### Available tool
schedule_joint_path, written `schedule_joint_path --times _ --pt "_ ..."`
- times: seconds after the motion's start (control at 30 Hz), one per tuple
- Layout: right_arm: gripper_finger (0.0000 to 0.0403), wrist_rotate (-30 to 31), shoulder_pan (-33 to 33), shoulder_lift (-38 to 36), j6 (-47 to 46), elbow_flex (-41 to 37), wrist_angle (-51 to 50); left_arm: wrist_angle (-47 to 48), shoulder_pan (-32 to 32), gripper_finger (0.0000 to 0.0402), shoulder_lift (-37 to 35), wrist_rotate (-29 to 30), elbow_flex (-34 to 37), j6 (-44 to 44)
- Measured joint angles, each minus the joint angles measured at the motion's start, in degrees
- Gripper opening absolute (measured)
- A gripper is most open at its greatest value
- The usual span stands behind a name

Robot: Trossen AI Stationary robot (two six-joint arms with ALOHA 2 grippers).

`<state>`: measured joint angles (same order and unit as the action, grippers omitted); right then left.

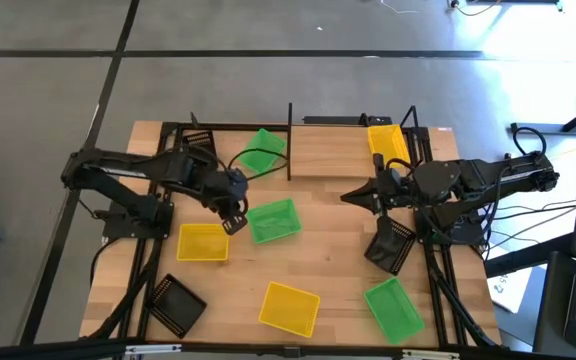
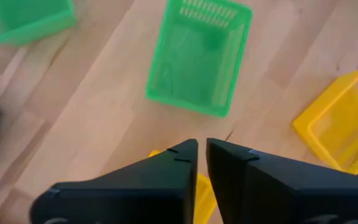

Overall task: Stack baskets on shelf by color
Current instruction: Put the bottom green basket on the shelf

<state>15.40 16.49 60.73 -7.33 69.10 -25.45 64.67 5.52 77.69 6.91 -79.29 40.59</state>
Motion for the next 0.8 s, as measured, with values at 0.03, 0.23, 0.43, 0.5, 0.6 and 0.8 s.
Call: schedule_joint_path --times 0.03,0.23,0.43,0.5,0.6,0.8 --pt "0.0000 0.0 0.0 0.0 0.1 0.0 0.0 0.5 -0.2 0.0041 0.6 0.7 0.0 0.8" --pt "0.0000 0.0 0.0 0.0 0.1 0.0 0.4 -1.0 -2.0 0.0058 4.5 -0.9 0.0 4.3" --pt "0.0000 0.0 0.0 0.0 0.1 0.0 0.5 -2.5 -2.3 0.0056 6.9 -1.6 0.1 3.9" --pt "0.0000 -0.3 0.0 0.0 0.1 0.0 0.5 -3.6 -2.3 0.0058 7.9 -0.2 -0.1 3.9" --pt "0.0000 -0.5 0.0 0.0 0.1 0.0 0.5 -3.7 -2.3 0.0057 9.4 3.3 0.1 3.7" --pt "0.0000 -0.5 0.0 0.0 0.1 0.0 0.4 -7.2 -2.9 0.0058 13.2 4.1 0.1 0.5"
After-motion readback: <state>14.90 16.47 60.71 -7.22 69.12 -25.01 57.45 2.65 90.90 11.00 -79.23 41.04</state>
